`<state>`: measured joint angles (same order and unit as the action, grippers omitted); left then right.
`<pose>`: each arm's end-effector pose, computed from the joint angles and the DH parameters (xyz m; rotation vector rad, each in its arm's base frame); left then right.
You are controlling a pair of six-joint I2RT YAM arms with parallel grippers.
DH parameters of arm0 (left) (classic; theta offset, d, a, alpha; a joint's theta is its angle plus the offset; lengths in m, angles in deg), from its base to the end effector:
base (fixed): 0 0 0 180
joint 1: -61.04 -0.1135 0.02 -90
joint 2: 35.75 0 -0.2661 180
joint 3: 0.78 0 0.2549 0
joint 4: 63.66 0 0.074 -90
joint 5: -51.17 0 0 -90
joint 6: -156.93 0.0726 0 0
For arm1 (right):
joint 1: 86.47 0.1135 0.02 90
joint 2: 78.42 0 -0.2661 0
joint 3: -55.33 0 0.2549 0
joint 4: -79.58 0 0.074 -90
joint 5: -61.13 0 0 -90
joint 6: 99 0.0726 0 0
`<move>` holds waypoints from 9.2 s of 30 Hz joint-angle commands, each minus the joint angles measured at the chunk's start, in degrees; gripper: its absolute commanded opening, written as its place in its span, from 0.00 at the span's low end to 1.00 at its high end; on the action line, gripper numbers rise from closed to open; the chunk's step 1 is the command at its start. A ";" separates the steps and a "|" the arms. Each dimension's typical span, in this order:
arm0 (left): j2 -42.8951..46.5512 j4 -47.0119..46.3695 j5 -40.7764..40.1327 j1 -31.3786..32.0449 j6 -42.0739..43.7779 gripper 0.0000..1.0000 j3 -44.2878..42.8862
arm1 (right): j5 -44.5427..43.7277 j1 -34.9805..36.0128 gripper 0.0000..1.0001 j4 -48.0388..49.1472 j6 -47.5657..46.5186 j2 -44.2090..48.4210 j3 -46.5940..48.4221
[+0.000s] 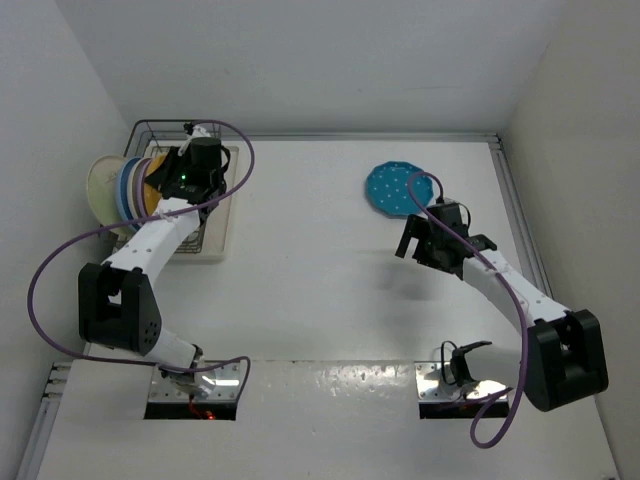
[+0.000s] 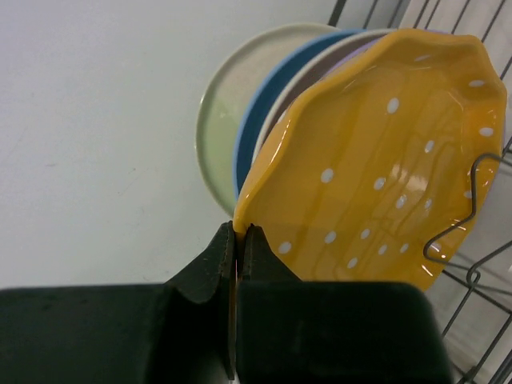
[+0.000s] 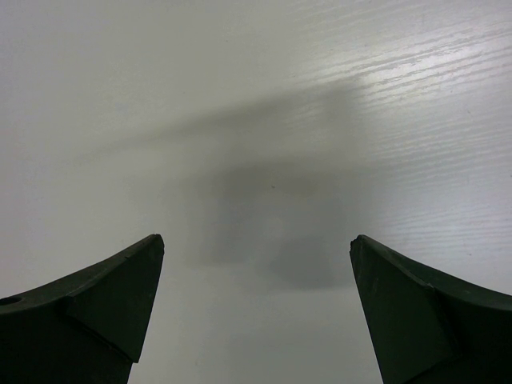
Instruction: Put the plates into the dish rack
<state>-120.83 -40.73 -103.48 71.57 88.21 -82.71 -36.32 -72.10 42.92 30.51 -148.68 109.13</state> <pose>0.3522 0.0013 0.3184 -0.1913 1.9379 1.2470 0.2563 0.0560 0.1750 0.5974 2.4295 0.2327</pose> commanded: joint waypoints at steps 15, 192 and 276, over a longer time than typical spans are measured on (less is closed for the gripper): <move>1.15 6.83 11.19 -0.68 -5.36 0.21 3.72 | 0.93 -0.75 1.00 -0.06 -0.74 1.80 -0.28; -8.88 29.97 8.48 5.22 9.84 0.00 -55.27 | 29.86 -16.66 0.00 9.34 -1.62 -9.55 6.05; 67.05 20.13 48.90 -5.25 10.09 1.00 58.89 | 23.53 -17.36 1.00 2.39 -7.61 17.77 -14.42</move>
<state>-54.93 -16.53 -56.37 67.59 96.91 -27.52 -11.75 -89.35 44.86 22.53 -134.67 98.20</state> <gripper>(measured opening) 0.997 0.996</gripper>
